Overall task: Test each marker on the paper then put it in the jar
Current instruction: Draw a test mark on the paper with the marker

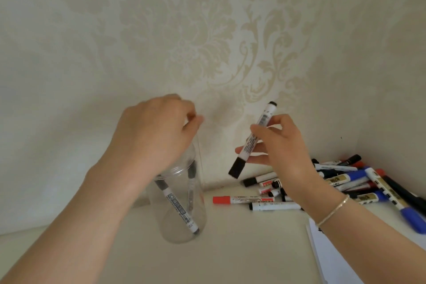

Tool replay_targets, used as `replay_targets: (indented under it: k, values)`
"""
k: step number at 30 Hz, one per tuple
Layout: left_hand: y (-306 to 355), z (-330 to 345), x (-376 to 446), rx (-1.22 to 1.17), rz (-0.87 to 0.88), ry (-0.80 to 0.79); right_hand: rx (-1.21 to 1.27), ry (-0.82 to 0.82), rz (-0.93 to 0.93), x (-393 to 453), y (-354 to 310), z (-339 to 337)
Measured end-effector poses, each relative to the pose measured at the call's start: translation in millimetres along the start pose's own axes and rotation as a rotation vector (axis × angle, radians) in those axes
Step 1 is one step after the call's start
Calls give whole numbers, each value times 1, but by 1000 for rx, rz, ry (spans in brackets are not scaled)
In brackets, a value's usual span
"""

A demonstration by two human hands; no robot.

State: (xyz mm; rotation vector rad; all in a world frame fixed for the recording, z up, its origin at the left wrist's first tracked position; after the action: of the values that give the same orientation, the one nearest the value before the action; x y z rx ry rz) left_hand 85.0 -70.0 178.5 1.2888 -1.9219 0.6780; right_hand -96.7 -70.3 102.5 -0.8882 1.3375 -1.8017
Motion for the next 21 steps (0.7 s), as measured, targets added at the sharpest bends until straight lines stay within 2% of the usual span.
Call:
replay_targets:
  k: [1,2,5,7,9,11,15,17,19,21]
  values:
    - [14,-7,-5,-83,8,36,54,28,27,0,-3,-3]
    - [27,-8,-11,-199,-29,-29,87,50,38,0,-5,-5]
    - [56,27,-40,-381,-126,-452,112,104,23,-1,-7,-7]
    - [69,53,-53,-597,-185,-579,116,134,18,-2,-4,-9]
    - [72,69,-54,-812,-296,-570,99,154,12,1,-2,-15]
    - [74,73,-51,-920,-338,-539,15,111,26,5,2,-22]
    - [87,66,-49,-1004,-208,-604,-84,-276,146,-3,9,-26]
    - [92,63,-48,-1070,-181,-645,-92,-375,169,-11,5,-29]
    - [96,61,-49,-1174,-174,-703,-31,-371,203,-9,-2,-37]
    - [97,60,-54,-1275,-181,-753,111,-243,241,4,-11,-54]
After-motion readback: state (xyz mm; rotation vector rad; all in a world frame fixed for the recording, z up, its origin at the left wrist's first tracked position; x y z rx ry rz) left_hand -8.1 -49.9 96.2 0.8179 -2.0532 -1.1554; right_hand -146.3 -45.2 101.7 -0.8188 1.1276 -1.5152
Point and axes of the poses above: each hand's wrist, its own x-axis towards the middle knuckle, its own z-axis out of the palm, y = z × x, the point moved 4 cm from there along x, towards the middle knuckle, and after that the axes turned 15 degrees about y, right-handed, at the moved point
